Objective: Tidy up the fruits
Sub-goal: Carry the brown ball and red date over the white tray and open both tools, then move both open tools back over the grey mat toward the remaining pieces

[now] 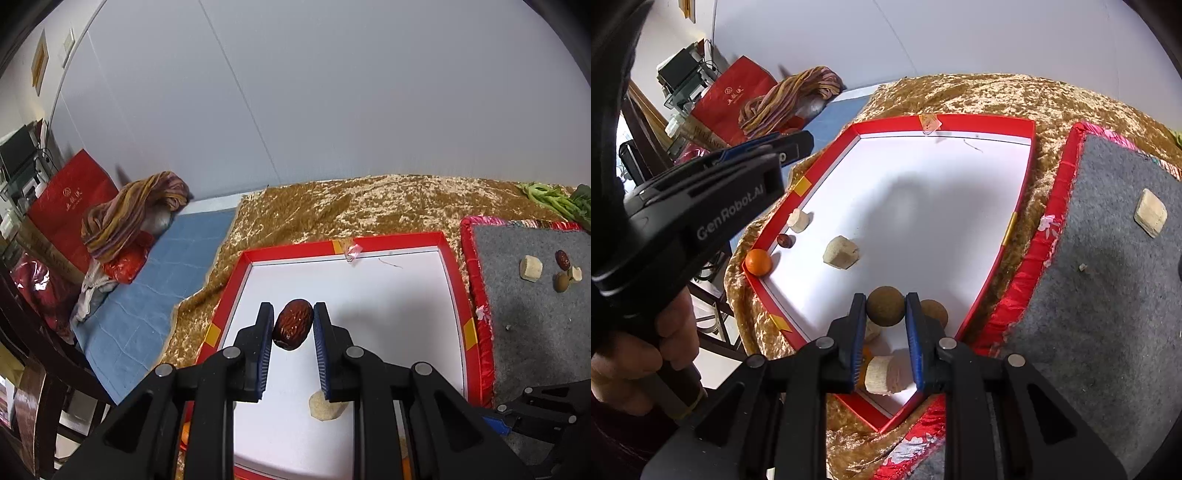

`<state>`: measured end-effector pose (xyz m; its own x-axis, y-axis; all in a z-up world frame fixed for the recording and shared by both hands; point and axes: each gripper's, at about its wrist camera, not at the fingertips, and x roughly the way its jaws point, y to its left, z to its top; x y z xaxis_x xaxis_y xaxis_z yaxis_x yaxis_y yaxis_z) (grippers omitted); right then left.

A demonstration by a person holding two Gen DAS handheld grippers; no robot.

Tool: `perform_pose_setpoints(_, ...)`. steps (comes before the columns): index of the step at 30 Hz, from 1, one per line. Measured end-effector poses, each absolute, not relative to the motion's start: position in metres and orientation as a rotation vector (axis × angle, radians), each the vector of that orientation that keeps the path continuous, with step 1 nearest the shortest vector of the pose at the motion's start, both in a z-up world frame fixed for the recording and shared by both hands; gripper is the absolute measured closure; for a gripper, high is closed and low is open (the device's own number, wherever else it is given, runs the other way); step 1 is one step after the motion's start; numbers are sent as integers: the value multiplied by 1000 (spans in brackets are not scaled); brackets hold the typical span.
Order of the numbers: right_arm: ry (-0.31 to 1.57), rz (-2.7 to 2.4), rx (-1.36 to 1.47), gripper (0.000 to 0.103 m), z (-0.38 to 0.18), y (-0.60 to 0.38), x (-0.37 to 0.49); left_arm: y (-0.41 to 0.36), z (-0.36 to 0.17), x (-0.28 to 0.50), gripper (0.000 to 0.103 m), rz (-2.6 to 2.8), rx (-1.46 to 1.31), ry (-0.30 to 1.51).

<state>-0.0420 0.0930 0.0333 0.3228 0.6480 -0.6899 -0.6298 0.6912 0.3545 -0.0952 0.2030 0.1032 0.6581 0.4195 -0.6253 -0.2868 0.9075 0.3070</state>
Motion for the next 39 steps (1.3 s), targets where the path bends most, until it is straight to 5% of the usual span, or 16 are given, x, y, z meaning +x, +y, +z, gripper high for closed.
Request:
perform_pose_setpoints(8, 912, 831, 48, 70, 38, 88, -41, 197, 105, -95, 81, 414, 203, 738)
perform_pose_setpoints(20, 868, 785, 109, 69, 52, 63, -38, 185, 115, -97, 80, 397, 208, 673)
perform_pose_setpoints(29, 832, 742, 166, 69, 65, 33, -32, 160, 123, -98, 44, 376, 222, 606)
perform_pose_setpoints(39, 776, 663, 253, 69, 84, -20, -26, 123, 132, -99, 32, 261, 177, 571)
